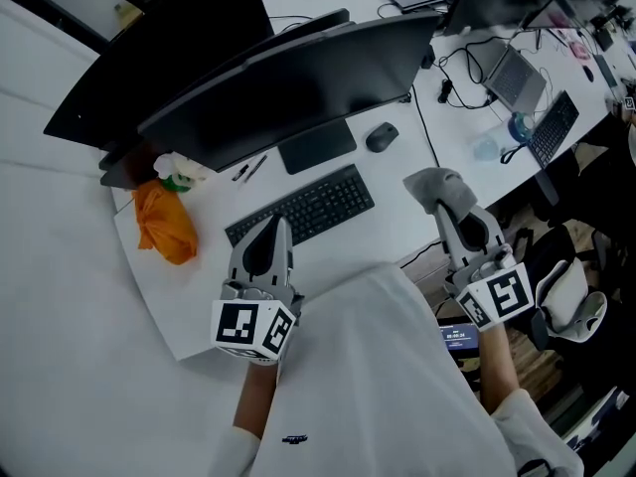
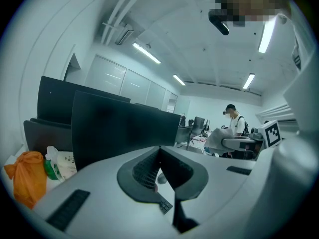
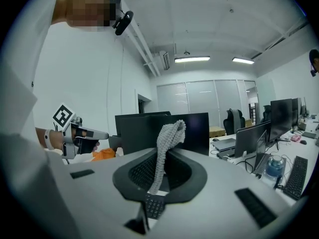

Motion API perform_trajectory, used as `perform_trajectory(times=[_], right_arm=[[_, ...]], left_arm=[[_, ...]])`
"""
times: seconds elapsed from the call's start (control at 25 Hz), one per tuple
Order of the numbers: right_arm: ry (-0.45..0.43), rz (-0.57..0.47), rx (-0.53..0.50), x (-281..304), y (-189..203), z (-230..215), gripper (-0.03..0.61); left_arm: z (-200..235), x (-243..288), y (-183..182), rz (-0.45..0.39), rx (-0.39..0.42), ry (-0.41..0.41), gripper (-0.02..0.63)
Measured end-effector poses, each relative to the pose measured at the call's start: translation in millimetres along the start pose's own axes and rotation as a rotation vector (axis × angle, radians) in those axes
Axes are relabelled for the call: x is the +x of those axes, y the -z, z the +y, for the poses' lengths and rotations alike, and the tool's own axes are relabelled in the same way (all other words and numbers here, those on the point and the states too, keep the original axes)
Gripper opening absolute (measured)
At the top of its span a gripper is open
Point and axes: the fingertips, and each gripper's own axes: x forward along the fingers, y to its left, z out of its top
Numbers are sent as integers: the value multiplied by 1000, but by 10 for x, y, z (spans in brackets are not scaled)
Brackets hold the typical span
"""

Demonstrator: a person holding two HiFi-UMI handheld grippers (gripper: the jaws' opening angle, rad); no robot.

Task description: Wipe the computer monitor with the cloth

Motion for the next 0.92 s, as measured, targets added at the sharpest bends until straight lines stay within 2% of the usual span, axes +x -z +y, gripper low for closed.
perform_trajectory(times=[0.92], right_arm=[[-26, 0, 12, 41, -33, 98, 21]], left_arm=[[-62, -9, 0, 3, 2, 5, 18]])
